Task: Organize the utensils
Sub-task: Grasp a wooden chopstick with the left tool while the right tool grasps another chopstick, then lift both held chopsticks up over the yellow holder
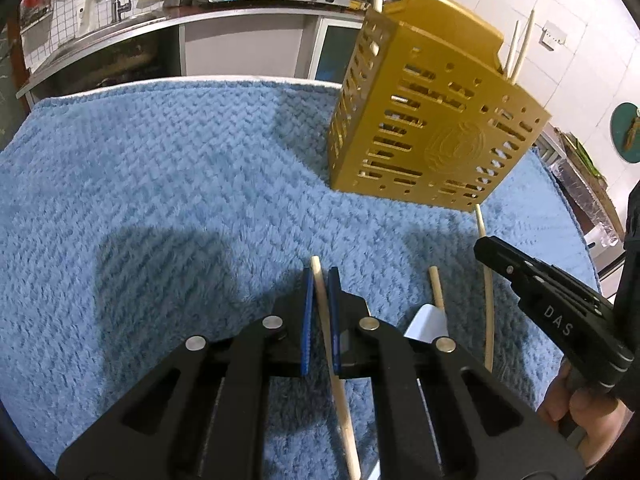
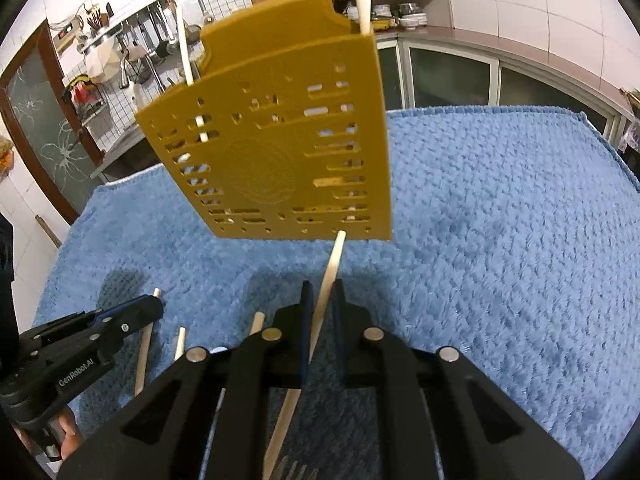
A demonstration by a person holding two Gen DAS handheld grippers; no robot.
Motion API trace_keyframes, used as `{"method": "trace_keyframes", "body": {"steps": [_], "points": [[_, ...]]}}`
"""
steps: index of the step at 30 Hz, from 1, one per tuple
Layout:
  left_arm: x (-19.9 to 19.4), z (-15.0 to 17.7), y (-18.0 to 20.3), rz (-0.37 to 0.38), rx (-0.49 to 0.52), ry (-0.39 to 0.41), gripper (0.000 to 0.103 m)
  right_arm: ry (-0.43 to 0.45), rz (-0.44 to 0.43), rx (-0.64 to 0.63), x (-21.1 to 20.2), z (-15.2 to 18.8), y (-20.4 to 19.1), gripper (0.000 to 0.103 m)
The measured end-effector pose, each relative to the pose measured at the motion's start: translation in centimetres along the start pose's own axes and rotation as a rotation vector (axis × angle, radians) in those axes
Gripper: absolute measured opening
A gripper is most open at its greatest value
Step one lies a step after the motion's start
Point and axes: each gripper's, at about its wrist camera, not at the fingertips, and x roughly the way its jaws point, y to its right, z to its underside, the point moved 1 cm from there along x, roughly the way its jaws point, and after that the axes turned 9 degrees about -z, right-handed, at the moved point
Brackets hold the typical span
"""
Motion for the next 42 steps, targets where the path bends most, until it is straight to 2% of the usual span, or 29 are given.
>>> {"method": "trace_keyframes", "body": {"steps": [5,17,29,36,42], "points": [[-1.7,0.0,-0.2,0.019,-0.004,0.020,0.005,0.047,-0.018,0.009,-1.8,-0.3,0.1,0.009],[-6.2,-1.6,-0.6,0.027,0.005,0.126,0.004,0.161,-0.048,-0.004,-6.2,-1.6,0.0,0.009],[-12.5,-4.3,0.3,0.064,0.047,0.370,0.004,0.280,-0.028,-0.064,-10.8,-4.5,-1.3,0.006],[-14.6,-6.7,1.1,0.086,0.056,0.430,0.004,0.344,-0.020,-0.092,-13.1,-6.8,-1.7,0.006],[-18.5,-10.2,1.5,0.110,0.044,0.522,0.004,0.453,-0.013,-0.124,-16.5,-11.5,-2.7,0.006]]}}
